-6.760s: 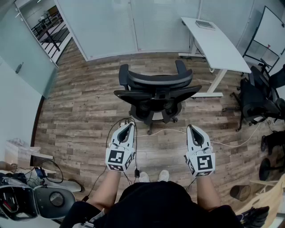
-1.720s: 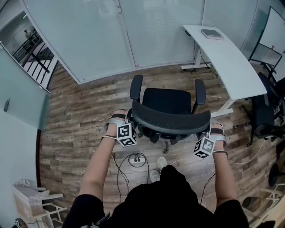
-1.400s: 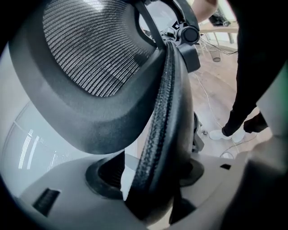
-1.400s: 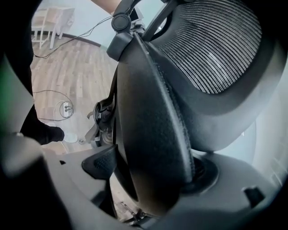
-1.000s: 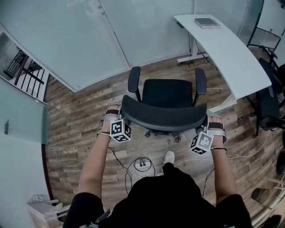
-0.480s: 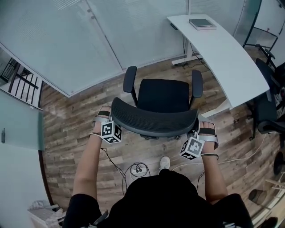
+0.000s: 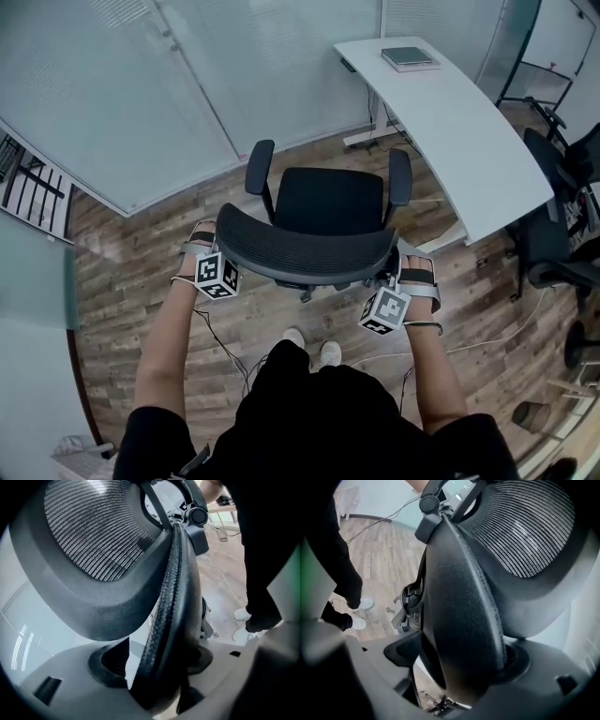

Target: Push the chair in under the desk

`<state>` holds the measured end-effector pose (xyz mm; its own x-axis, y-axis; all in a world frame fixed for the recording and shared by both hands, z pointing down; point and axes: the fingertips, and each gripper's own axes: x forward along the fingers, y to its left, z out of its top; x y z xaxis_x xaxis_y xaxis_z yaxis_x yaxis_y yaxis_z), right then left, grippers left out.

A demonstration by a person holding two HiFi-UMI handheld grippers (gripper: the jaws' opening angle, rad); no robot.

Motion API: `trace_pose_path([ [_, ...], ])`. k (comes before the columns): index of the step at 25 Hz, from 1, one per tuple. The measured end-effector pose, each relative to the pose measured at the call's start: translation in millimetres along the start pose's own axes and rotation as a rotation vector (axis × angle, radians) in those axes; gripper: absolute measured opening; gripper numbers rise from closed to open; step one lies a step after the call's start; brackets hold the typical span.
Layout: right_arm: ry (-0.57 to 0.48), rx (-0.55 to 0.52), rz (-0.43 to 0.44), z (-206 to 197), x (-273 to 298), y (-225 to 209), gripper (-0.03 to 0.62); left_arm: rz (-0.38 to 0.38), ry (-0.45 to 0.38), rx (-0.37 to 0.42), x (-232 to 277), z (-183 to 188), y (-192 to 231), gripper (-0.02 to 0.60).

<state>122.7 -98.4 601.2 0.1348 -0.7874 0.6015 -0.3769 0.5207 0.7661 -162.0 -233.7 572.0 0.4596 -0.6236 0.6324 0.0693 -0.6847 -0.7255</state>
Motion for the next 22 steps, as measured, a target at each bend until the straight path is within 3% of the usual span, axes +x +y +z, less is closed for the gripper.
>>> trace_pose_path([
  [18,0.111,0.108,-0.008,4,49,-45,0.431,-0.015,-0.159,0.130,87,6,83,0.304],
  [22,0.141,0.139,-0.024,6,63,-57,0.433,-0.024,-0.227,0.138,109,10,104,0.315],
])
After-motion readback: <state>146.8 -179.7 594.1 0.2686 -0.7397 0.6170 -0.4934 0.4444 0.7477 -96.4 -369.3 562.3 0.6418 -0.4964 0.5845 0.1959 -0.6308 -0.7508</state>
